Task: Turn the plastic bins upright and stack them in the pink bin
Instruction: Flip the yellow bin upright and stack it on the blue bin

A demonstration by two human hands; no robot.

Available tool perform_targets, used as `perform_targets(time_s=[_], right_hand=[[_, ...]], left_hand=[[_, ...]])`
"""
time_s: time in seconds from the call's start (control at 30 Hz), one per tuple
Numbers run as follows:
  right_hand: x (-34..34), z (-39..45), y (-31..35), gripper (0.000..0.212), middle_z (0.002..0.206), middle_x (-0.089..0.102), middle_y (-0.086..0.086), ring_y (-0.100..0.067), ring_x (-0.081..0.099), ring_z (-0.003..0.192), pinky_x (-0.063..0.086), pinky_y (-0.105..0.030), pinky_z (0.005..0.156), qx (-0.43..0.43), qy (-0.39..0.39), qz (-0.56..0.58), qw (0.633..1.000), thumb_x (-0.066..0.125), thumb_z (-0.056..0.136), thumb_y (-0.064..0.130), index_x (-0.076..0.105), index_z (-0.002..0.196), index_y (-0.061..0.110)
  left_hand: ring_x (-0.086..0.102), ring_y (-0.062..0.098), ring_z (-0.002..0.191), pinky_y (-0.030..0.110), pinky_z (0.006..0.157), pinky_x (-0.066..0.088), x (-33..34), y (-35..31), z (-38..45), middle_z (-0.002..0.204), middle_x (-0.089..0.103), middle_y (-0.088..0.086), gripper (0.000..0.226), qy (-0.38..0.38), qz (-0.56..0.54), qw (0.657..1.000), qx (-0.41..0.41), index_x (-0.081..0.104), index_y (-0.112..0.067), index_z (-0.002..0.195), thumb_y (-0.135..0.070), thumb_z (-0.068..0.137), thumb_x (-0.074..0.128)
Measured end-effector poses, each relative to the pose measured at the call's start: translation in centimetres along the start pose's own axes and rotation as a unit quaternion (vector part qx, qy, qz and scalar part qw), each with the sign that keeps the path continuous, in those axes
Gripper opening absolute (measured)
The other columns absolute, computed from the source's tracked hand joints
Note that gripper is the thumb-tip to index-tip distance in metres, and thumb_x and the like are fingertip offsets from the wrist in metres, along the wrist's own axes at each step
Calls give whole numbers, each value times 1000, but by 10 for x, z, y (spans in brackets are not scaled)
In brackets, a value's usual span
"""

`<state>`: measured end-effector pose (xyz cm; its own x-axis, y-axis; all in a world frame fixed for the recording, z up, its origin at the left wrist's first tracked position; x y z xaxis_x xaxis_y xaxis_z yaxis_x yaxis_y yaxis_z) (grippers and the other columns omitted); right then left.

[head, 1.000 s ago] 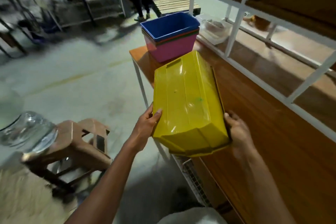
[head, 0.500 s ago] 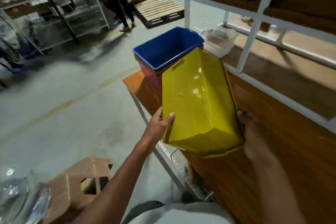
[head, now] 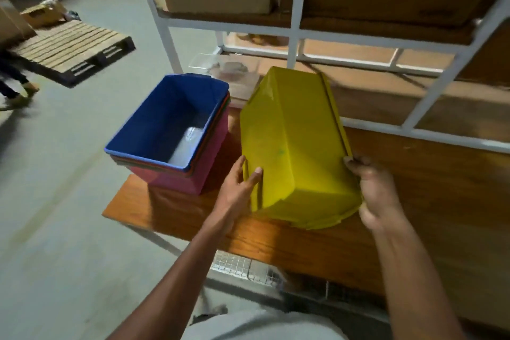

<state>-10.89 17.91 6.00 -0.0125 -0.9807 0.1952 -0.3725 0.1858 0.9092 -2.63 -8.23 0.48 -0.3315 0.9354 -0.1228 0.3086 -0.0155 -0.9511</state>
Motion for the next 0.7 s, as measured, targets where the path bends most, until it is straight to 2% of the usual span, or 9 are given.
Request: perform_targets(time_s=[0.07,0.17,0.23,0.3,0.4,0.47,0.57,0.67,0.7], right_hand=[[16,-15,-9,24,115,80,0,-30,72,113,57,-49,95,-19,-22,19,999,61,103,14,75,120,22],[44,-42,-19,26,113,79,1,-22,74,104,59,-41,84,-57,-49,30,997,61,103,13,70,126,22],[64,-60,-26,27,113,78,2,-18,73,104,59,-38,89,-98,-67,27,993,60,103,9,69,125,22],[80,-74,-33,30,116,77,1,-18,72,110,58,-35,91,-138,-94,13,986,61,102,8,69,125,25],[95,-89,-41,37,125,74,-1,-19,71,115,60,-32,86,-186,-155,-37,970,66,101,12,66,136,24],[102,-99,-44,40,126,73,0,-17,70,115,61,-38,92,-225,-193,-89,951,67,100,13,65,140,20],[111,-114,-48,44,134,71,-5,-20,68,122,58,-45,102,-284,-213,-161,921,67,100,14,63,144,13],[114,-129,-44,42,132,72,-9,-23,68,121,53,-26,98,-337,-231,-255,877,68,99,10,65,140,8],[112,-132,-43,40,130,73,-11,-25,69,118,52,-24,96,-356,-239,-275,860,68,98,8,66,138,6]], left_hand=[[46,22,148,40,118,40,-16,-2,4,166,40,3,71,13,35,999,14,33,-25,165,-45,103,61],[44,20,148,46,120,40,-39,-13,1,164,41,2,69,3,88,994,70,37,-25,162,-47,102,62],[44,17,145,50,119,42,-49,-22,-6,162,41,-1,66,-7,100,989,107,41,-29,159,-51,100,61],[47,15,140,49,115,46,-55,-35,-13,156,46,-5,62,-4,87,985,148,47,-36,152,-55,95,61],[58,13,125,44,106,54,-58,-59,-20,138,56,-6,50,-2,56,977,204,56,-40,139,-54,91,63],[64,12,117,40,98,58,-52,-72,-21,130,62,-5,46,20,44,976,212,62,-36,134,-52,91,64],[68,18,115,44,91,62,-33,-80,-22,130,65,-3,48,99,29,980,167,63,-39,136,-56,91,65],[61,19,125,47,102,57,-28,-91,-16,143,56,-1,52,102,36,981,161,58,-39,142,-58,94,66],[55,21,130,46,106,54,-31,-99,-13,147,51,0,54,93,50,979,173,55,-38,144,-57,95,65]])
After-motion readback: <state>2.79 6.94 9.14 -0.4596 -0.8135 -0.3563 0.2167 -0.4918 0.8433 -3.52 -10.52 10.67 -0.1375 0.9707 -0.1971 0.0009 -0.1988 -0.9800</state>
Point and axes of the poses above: each hand's wrist, its own z-axis towards the middle knuckle, its own x-axis out of the palm, y = z × x, the point moved 5 cm from there along z, towards the middle knuckle
